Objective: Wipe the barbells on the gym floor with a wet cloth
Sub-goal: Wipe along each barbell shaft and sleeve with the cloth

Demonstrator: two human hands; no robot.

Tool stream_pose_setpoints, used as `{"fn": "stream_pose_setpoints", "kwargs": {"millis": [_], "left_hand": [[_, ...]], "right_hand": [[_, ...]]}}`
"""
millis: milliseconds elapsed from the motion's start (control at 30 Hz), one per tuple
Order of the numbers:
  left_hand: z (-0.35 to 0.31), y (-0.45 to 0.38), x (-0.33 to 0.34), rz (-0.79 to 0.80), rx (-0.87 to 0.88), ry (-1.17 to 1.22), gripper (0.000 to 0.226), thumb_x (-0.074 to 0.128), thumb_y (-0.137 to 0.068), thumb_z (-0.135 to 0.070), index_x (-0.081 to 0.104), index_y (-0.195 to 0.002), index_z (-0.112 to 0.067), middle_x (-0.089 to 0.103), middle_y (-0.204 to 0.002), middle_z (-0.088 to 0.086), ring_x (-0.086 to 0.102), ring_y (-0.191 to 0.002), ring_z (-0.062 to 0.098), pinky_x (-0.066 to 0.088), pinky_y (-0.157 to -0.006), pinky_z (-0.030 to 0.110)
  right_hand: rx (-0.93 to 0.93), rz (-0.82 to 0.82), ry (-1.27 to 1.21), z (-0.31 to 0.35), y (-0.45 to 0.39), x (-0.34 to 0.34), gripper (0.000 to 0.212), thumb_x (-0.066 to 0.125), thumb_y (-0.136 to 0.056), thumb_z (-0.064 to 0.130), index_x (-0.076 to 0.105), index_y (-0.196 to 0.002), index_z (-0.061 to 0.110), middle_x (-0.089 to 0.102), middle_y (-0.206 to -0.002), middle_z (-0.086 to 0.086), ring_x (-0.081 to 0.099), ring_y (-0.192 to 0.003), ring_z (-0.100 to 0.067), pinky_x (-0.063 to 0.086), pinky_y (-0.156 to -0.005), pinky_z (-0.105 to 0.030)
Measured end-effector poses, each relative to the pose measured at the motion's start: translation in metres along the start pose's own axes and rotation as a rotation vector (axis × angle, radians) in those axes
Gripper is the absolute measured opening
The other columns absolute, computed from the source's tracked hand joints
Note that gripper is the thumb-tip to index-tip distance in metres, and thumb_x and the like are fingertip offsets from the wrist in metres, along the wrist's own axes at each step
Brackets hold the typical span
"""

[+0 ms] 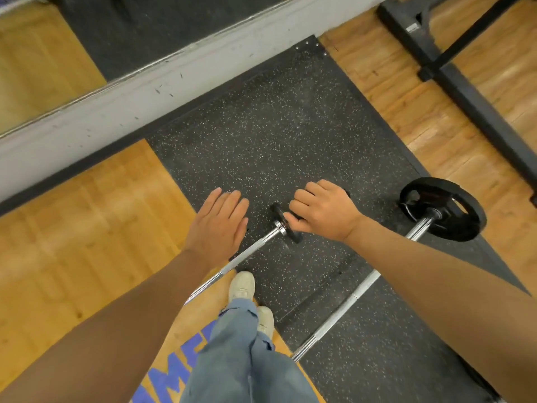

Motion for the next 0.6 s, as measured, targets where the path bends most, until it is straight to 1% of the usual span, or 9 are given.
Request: {"fn": "stream_pose_setpoints", "kwargs": {"millis": [133,300,400,467,600], "left_hand": [[0.003,-0.021,0.010,0.013,0.017,0.023,0.038,0.037,-0.101,-0.026,0.059,-0.123,-0.006,0.060,-0.127,0.014,0.057,-0.116,0.031,0.030,-0.114,0.045],[0.004,-0.051,0.023,0.020,0.034,-0.021,0.040,0.036,-0.099,-0.026,0.061,-0.123,-0.006,0.060,-0.129,0.015,0.058,-0.117,0.031,0.029,-0.113,0.046],[-0.001,-0.066,0.032,0.021,0.034,-0.028,0.040,0.034,-0.100,-0.025,0.060,-0.124,-0.006,0.060,-0.129,0.016,0.057,-0.117,0.032,0.029,-0.113,0.046],[-0.006,-0.076,0.038,0.011,0.036,-0.042,0.038,0.037,-0.099,-0.025,0.059,-0.124,-0.006,0.059,-0.131,0.016,0.057,-0.118,0.032,0.028,-0.113,0.046],[-0.016,-0.099,0.044,-0.004,-0.018,-0.097,0.035,0.041,-0.100,-0.024,0.058,-0.126,-0.007,0.057,-0.134,0.015,0.056,-0.121,0.031,0.030,-0.113,0.047]], "right_hand": [[0.050,0.044,-0.043,-0.015,0.007,0.016,0.045,0.045,-0.100,0.033,0.057,-0.060,0.016,0.046,-0.057,0.001,0.043,-0.049,-0.018,0.033,-0.046,-0.029],[0.091,0.067,-0.040,-0.036,0.007,0.033,0.040,0.051,-0.097,0.034,0.057,-0.061,0.016,0.046,-0.057,0.001,0.042,-0.048,-0.018,0.033,-0.045,-0.028],[0.085,0.067,-0.075,-0.044,0.018,0.045,0.044,0.045,-0.100,0.032,0.057,-0.062,0.015,0.047,-0.057,0.000,0.042,-0.048,-0.019,0.034,-0.046,-0.029],[0.076,0.062,-0.100,-0.053,0.025,0.052,0.048,0.039,-0.103,0.032,0.057,-0.061,0.015,0.048,-0.057,0.000,0.043,-0.048,-0.019,0.036,-0.045,-0.029],[0.044,0.042,-0.122,-0.080,0.040,0.066,0.051,0.038,-0.104,0.033,0.057,-0.061,0.015,0.048,-0.056,0.000,0.043,-0.047,-0.018,0.034,-0.045,-0.028]]}}
Point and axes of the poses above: each hand's wrist, its own y-axis away from the middle knuckle, its own x-axis out of the palm, z = x × y, the point moved 3 cm from there along -y, towards the middle knuckle
